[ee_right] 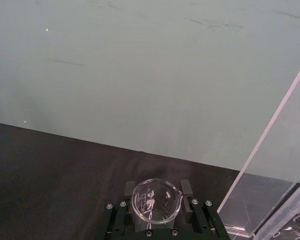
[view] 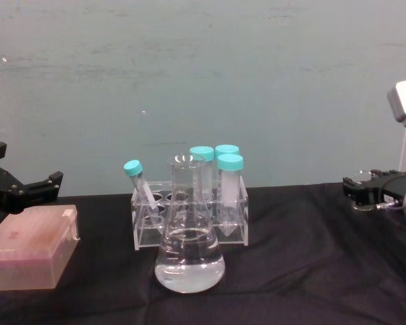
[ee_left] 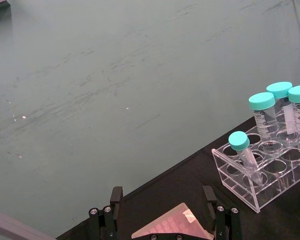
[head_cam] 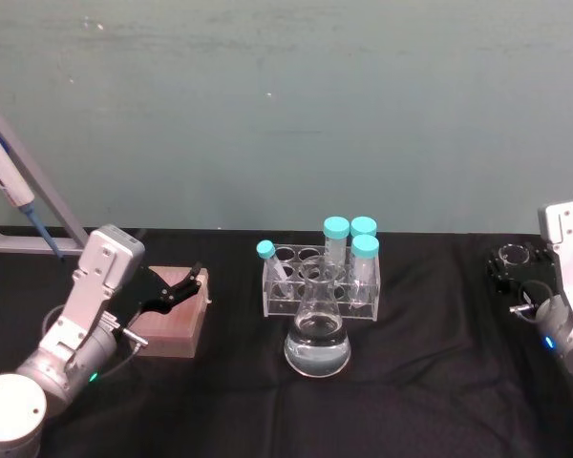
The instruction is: Place the experimental apparatus aside using one hand.
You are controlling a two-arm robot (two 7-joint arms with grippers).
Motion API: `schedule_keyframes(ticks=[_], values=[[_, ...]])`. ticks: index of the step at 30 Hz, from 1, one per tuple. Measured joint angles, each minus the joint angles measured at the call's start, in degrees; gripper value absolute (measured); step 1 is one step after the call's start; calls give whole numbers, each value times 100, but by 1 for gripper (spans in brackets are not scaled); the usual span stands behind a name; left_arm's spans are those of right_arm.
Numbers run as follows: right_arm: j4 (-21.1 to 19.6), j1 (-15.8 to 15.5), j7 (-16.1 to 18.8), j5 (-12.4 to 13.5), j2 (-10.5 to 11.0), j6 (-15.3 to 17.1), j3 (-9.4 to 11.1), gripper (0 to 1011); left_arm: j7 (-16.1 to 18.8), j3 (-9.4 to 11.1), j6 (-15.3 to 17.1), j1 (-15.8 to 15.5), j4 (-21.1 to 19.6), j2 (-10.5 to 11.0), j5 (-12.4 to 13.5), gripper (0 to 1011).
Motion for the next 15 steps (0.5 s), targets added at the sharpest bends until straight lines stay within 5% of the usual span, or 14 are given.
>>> schedule_keyframes(ticks=[15], values=[[138,51,154,-137,-38,-5,158,539,0,0,0,0,0,1,0,1000]])
